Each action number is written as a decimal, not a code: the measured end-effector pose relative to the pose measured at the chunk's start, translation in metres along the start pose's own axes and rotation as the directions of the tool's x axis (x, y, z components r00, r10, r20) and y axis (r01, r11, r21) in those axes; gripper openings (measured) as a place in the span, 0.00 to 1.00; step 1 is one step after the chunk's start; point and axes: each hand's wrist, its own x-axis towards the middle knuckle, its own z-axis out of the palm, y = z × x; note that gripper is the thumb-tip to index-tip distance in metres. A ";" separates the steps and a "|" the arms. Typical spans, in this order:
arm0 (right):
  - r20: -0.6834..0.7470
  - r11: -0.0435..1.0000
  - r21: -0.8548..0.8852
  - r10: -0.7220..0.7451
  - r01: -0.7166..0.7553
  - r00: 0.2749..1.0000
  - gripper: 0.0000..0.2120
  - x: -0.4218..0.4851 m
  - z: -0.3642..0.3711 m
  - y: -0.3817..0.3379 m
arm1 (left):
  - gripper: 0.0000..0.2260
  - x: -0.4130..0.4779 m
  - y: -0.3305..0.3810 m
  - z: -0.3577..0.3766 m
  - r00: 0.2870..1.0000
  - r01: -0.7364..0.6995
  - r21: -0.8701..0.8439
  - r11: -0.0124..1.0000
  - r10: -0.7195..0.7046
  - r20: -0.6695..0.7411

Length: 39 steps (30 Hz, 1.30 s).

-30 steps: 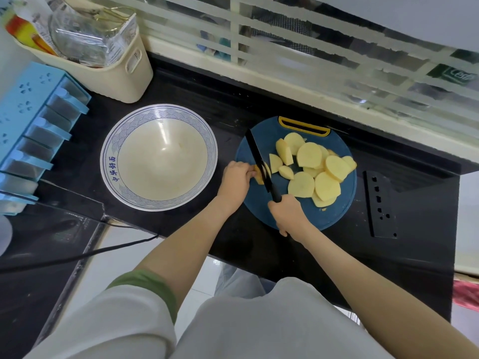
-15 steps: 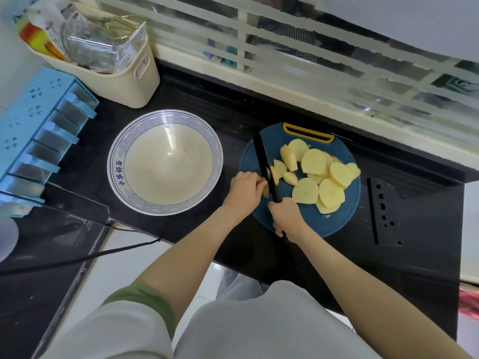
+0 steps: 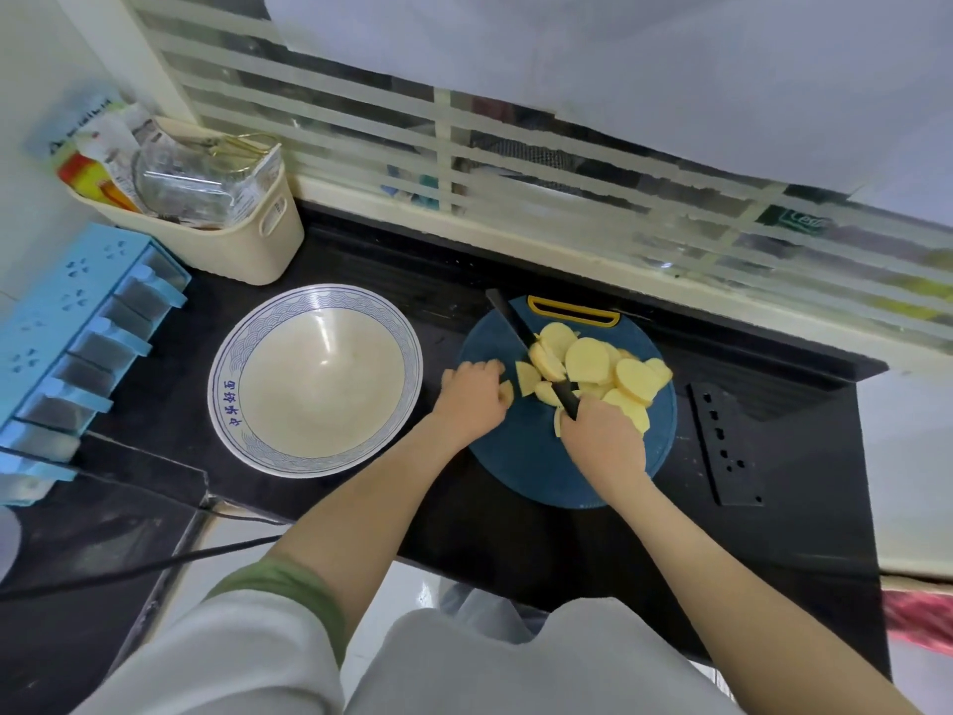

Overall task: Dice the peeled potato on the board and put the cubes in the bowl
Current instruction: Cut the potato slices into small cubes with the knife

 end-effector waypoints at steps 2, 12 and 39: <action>-0.001 0.988 -0.148 -0.035 0.034 0.999 0.11 0.001 -0.008 0.003 | 0.16 -0.002 0.004 -0.009 0.998 0.007 0.007 1.000 -0.006 -0.066; -0.009 0.920 -0.368 -0.145 0.132 0.989 0.05 -0.010 -0.023 0.026 | 0.24 -0.001 0.021 -0.028 0.869 -0.483 0.270 0.833 0.493 0.032; 0.108 1.000 0.026 0.002 -0.005 0.994 0.14 -0.010 -0.026 0.066 | 0.17 0.000 0.004 -0.015 0.934 0.251 0.101 0.963 -0.213 -0.286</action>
